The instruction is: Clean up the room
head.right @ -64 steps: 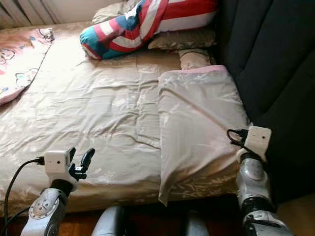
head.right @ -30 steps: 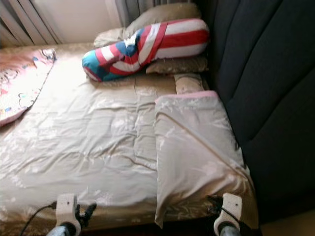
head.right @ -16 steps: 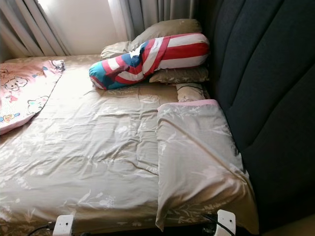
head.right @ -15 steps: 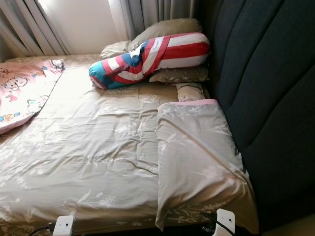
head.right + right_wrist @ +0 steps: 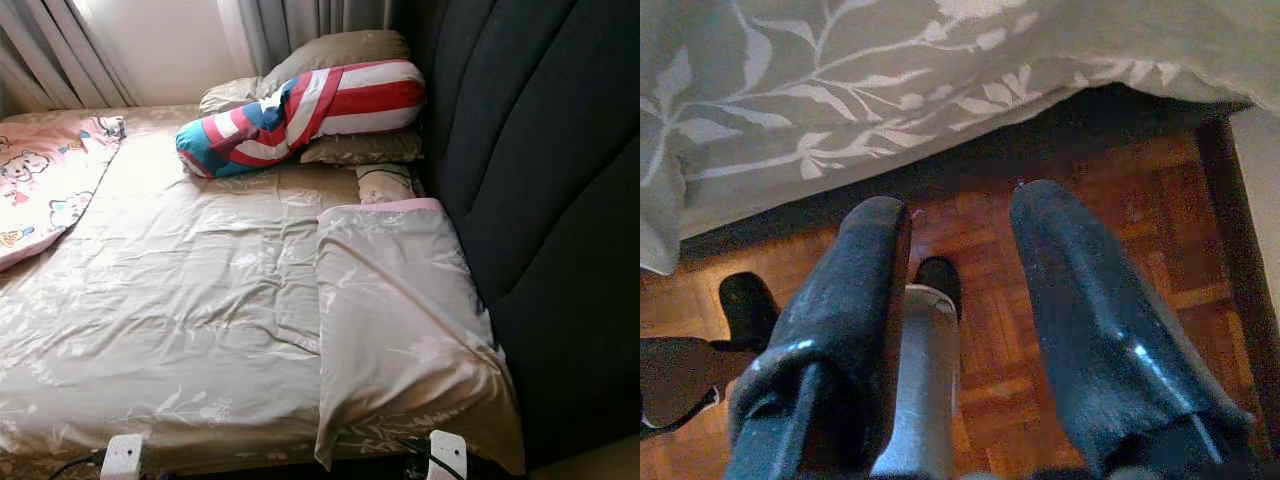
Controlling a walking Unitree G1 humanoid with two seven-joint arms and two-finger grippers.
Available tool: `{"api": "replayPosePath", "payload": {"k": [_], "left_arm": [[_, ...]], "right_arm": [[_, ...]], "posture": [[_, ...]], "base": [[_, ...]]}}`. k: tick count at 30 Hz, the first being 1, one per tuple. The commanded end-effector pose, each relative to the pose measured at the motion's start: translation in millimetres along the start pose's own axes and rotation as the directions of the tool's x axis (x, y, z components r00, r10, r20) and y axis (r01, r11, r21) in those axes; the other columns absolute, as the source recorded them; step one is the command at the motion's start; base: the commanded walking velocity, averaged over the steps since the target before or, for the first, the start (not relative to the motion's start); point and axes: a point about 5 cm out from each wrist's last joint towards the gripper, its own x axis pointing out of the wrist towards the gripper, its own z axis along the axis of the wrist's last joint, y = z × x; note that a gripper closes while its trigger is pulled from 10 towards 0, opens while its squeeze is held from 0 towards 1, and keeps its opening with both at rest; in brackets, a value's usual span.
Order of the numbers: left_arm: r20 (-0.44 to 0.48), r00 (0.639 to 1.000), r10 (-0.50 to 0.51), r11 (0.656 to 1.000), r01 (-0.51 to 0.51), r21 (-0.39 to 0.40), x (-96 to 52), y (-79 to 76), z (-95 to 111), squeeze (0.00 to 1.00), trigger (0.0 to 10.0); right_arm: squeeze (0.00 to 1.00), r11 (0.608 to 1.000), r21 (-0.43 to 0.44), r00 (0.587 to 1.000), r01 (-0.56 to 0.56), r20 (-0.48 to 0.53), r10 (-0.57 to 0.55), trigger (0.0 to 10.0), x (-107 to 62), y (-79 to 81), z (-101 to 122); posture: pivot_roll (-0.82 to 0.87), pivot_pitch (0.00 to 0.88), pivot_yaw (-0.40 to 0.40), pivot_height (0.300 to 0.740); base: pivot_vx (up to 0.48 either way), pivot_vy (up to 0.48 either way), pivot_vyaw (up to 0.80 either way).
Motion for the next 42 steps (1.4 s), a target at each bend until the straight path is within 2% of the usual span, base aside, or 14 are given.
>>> {"api": "replayPosePath", "payload": {"k": [1, 2, 3, 4, 14, 26, 42], "left_arm": [[-0.028, 1.000, 0.009, 1.000, -0.009, 0.003, -2.3, 1.5, -9, 0.00, 10.0], [-0.027, 1.000, 0.009, 1.000, -0.009, 0.003, -2.3, 1.4, -8, 0.00, 10.0], [-0.026, 1.000, 0.008, 1.000, -0.008, 0.002, -2.3, 1.3, -8, 0.00, 10.0], [-0.025, 1.000, 0.008, 1.000, -0.008, 0.002, -2.3, 1.2, -8, 0.00, 10.0], [-0.024, 1.000, 0.005, 1.000, -0.005, 0.001, -2.6, 1.0, -9, 0.00, 10.0], [-0.023, 1.000, 0.006, 1.000, -0.007, -0.007, -2.9, -0.1, -11, 0.00, 10.0], [-0.029, 1.000, 0.001, 1.000, -0.002, -0.019, -3.1, -1.8, -13, 0.00, 10.0]], "right_arm": [[1.00, 1.000, 0.007, 1.000, 0.004, -0.024, -0.004, 10.0, -1.6, -1.6, -7], [1.00, 1.000, 0.008, 1.000, 0.004, -0.025, -0.004, 10.0, -1.6, -1.5, -7], [0.48, 1.000, 0.004, 1.000, 0.003, -0.028, -0.003, 10.0, -1.6, -1.2, -7], [0.00, 1.000, 0.002, 0.999, -0.003, -0.032, 0.003, 10.0, -1.5, -0.5, -8], [0.00, 0.999, -0.029, 0.998, -0.033, -0.050, 0.032, 10.0, -1.2, 3.4, -9], [0.00, 0.998, -0.041, 0.998, -0.051, -0.043, 0.049, 10.0, -0.4, 8.4, -7], [0.00, 0.998, -0.025, 0.998, -0.051, -0.039, 0.050, 10.0, 0.4, 10.7, -5]], "posture": [[-0.03, 0.115, 0.016, 0.740], [-0.03, 0.115, 0.017, 0.740], [-0.03, 0.116, 0.017, 0.740], [-0.03, 0.116, 0.018, 0.740], [-0.03, 0.124, 0.021, 0.740], [-0.02, 0.123, 0.015, 0.740], [-0.02, 0.121, 0.016, 0.740]], "base": [[0.000, 0.000, 0.00], [0.000, 0.000, 0.00], [0.000, 0.000, 0.00], [0.000, 0.000, 0.00], [0.000, 0.000, 0.00], [0.000, 0.000, 0.76], [0.000, 0.031, 0.00]]}}
